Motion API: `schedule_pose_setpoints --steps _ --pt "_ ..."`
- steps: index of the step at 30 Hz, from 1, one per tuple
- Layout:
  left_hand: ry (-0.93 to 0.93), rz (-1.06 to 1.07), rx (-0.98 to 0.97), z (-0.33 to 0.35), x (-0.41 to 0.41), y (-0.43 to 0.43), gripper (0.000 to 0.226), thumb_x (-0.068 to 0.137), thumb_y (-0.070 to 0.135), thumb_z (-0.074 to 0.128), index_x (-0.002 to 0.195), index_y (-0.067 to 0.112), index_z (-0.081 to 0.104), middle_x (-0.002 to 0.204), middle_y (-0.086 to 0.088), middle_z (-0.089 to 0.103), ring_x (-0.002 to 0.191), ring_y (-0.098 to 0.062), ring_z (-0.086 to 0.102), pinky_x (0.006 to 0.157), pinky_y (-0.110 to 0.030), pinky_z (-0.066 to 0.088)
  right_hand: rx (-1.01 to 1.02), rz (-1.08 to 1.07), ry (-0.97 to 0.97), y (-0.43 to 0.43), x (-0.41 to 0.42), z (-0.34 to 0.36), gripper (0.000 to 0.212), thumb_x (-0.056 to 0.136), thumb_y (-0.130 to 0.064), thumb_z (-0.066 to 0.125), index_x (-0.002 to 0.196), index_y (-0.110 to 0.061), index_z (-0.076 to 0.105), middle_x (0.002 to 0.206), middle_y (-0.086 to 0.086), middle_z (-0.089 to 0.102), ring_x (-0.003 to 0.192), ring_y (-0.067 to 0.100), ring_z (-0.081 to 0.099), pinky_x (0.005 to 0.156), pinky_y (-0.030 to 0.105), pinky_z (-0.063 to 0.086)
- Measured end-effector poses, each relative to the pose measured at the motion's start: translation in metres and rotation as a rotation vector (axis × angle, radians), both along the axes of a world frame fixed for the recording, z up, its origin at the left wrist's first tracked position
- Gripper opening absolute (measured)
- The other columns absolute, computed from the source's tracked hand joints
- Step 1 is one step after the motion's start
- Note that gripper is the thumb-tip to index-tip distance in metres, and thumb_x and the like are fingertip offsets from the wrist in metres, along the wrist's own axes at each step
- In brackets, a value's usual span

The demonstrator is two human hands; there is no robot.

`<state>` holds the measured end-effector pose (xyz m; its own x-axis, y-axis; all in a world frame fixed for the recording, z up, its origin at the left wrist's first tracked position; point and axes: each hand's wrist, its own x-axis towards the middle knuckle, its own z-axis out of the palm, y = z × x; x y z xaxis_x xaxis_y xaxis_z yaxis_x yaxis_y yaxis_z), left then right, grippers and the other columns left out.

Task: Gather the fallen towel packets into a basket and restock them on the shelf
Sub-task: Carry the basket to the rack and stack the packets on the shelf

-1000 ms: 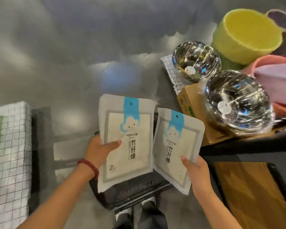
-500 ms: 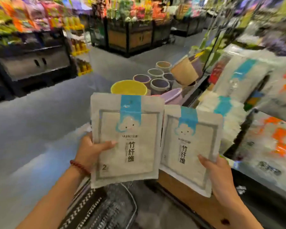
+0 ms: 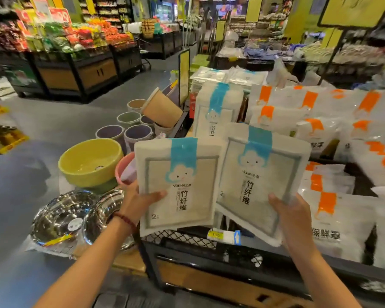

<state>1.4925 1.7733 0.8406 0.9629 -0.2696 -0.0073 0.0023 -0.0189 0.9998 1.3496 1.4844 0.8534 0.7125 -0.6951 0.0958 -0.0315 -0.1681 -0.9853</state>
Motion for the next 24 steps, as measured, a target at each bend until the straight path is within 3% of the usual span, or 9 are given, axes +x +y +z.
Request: schedule_pose_setpoints --steps 2,5,8,13,15,17,19,21,24 --pt "0.026 -0.030 0.004 -0.008 0.013 -0.018 0.042 0.060 0.021 0.076 0.099 0.019 0.061 0.093 0.008 0.073 0.082 -0.011 0.070 0.061 -0.028 0.058 -0.008 -0.014 0.008 -0.011 0.008 -0.001 0.011 0.088 -0.011 0.062 0.099 -0.013 0.060 0.090 0.002 0.065 0.088 0.024 0.064 0.063 0.025 0.048" --pt "0.074 -0.053 0.002 -0.024 0.029 -0.035 0.041 0.061 0.020 0.076 0.099 0.017 0.062 0.094 0.002 0.074 0.085 -0.018 0.071 0.068 -0.038 0.059 0.027 -0.051 0.012 -0.022 0.016 -0.004 0.009 0.087 -0.012 0.063 0.094 -0.018 0.061 0.088 -0.003 0.065 0.085 0.018 0.064 0.067 0.027 0.049" --pt "0.103 -0.040 -0.033 -0.040 0.044 -0.044 0.033 0.068 0.005 0.075 0.097 0.016 0.065 0.094 -0.005 0.073 0.089 -0.025 0.070 0.075 -0.043 0.056 0.073 -0.099 0.001 -0.026 0.021 -0.008 0.013 0.087 -0.012 0.064 0.088 -0.025 0.061 0.090 -0.002 0.067 0.082 0.011 0.064 0.065 0.025 0.048" --pt "0.035 -0.001 -0.007 -0.063 0.051 -0.057 0.030 0.072 -0.010 0.070 0.086 0.017 0.066 0.081 0.004 0.072 0.084 -0.018 0.067 0.062 -0.023 0.057 0.125 -0.126 -0.007 -0.023 0.024 -0.013 0.015 0.088 -0.013 0.063 0.099 -0.023 0.062 0.100 -0.003 0.069 0.094 0.016 0.066 0.080 0.036 0.054" --pt "-0.008 -0.015 0.010 -0.070 0.051 -0.062 0.030 0.071 -0.013 0.070 0.087 0.013 0.066 0.085 -0.002 0.069 0.084 -0.020 0.066 0.064 -0.022 0.057 0.129 -0.155 -0.011 -0.021 0.024 -0.016 0.016 0.088 -0.014 0.063 0.096 -0.027 0.062 0.100 -0.005 0.069 0.095 0.016 0.065 0.082 0.037 0.054" --pt "-0.104 -0.008 0.014 -0.074 0.048 -0.066 0.038 0.069 -0.014 0.071 0.098 0.010 0.063 0.093 -0.004 0.066 0.083 -0.008 0.065 0.069 -0.018 0.055 0.133 -0.191 -0.003 -0.020 0.024 -0.019 0.016 0.088 -0.016 0.062 0.092 -0.031 0.062 0.095 -0.010 0.069 0.093 0.013 0.065 0.081 0.037 0.053" --pt "-0.180 0.014 0.037 -0.078 0.046 -0.067 0.049 0.067 -0.010 0.075 0.106 0.016 0.060 0.100 0.000 0.063 0.089 -0.002 0.061 0.077 -0.015 0.052 0.161 -0.225 0.004 -0.017 0.024 -0.022 0.015 0.088 -0.018 0.062 0.089 -0.033 0.062 0.088 -0.013 0.071 0.091 0.010 0.065 0.079 0.036 0.054" --pt "-0.260 0.033 0.109 -0.085 0.045 -0.065 0.048 0.067 -0.002 0.078 0.106 0.019 0.060 0.101 0.002 0.062 0.094 -0.008 0.059 0.079 -0.016 0.049 0.188 -0.260 -0.006 -0.014 0.024 -0.024 0.018 0.088 -0.019 0.063 0.086 -0.037 0.063 0.085 -0.016 0.072 0.088 0.008 0.066 0.076 0.034 0.053" --pt "-0.450 0.120 0.275 -0.092 0.045 -0.061 0.034 0.070 0.024 0.080 0.096 0.009 0.064 0.088 0.004 0.059 0.082 -0.016 0.058 0.068 -0.027 0.048 0.201 -0.294 -0.015 -0.011 0.026 -0.025 0.019 0.087 -0.020 0.064 0.084 -0.038 0.064 0.083 -0.021 0.071 0.079 0.003 0.068 0.073 0.033 0.052"
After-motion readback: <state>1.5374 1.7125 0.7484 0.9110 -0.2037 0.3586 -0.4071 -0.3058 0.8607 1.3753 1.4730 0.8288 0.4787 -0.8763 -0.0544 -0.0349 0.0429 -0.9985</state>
